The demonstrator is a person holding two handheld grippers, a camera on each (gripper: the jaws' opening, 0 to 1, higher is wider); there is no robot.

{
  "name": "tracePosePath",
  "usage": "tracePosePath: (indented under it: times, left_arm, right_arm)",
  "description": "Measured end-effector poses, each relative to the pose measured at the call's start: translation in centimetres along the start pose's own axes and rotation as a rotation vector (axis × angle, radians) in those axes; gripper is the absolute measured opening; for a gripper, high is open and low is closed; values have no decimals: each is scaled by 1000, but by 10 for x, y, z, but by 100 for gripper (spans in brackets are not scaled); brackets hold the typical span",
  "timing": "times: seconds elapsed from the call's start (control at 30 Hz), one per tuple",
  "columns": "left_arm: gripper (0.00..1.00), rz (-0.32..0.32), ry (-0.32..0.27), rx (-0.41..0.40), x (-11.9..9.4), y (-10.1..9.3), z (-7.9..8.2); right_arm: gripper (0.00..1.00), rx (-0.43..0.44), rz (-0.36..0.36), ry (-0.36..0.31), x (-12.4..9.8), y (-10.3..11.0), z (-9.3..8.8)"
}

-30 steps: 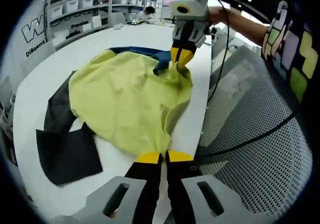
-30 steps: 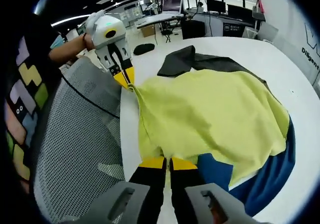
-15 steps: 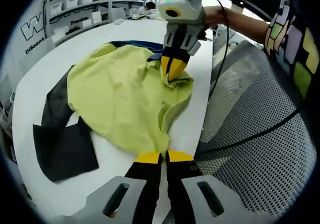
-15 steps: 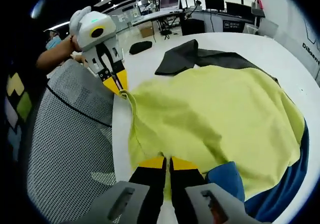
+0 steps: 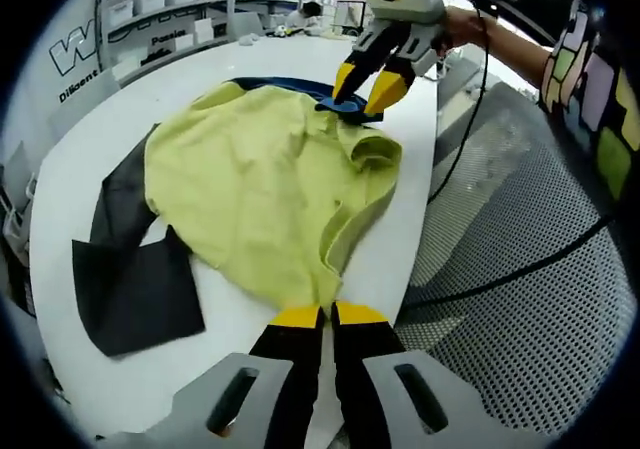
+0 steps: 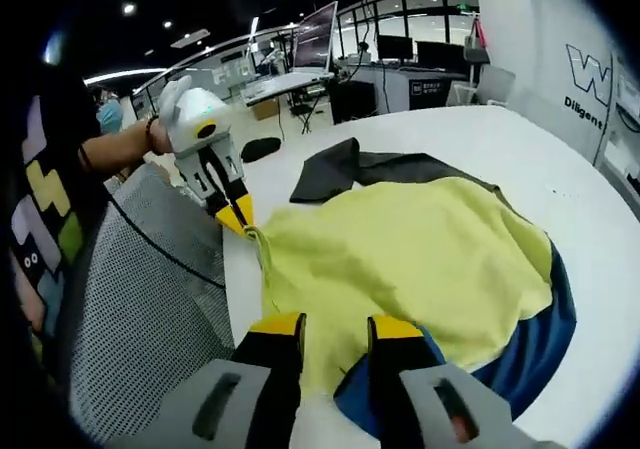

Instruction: Fold the garment on the visible template until the final outline fits inside the template.

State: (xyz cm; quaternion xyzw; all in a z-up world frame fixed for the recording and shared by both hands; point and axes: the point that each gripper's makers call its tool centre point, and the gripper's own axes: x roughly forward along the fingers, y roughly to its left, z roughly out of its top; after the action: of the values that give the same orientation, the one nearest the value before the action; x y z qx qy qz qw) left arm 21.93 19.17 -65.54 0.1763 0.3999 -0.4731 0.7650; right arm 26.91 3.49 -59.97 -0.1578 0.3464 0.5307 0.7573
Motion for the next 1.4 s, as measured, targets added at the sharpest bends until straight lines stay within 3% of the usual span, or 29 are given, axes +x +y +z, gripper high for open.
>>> tracePosePath:
  times: [0.1,0.23,0.33,0.5,0.57,0.6,0.83,1.03,1.23,1.4]
  left_arm:
    - [0,7,3,-4,1,0,-1]
    - [0,9,6,-2,1,-1,-2]
    - [0,14,8,-3,1,-1,-2]
    - [0,21,13,-2,1,-1,-2]
    - [0,23,13,-3,0,-1,-2]
    - [0,25,12,-4,0,-1,-2]
    - [0,32,6,-10,-1,-1,-2]
    - [0,33,7,-13,1,-1,-3]
    - [0,38,3,-17,1,1,-4]
    - [0,36,10,1,1,-4,-4]
  right_arm:
    - [17,2,-33,31,-20,0,-15]
    - [14,37,-24,62,-25,4,-37]
    - [14,64,22,125,-19,18,-56]
    - [16,85,43,174,2,33,-74]
    - [15,68,31,182,8,34,-76]
    - [15,34,-11,175,12,27,-74]
    - [14,18,-12,212,24,26,-78]
    - [3,-5,-9,213,33,25,-77]
    - [0,10,-13,219,30,20,-79]
    - [0,-21,-2,292,12,15,-95]
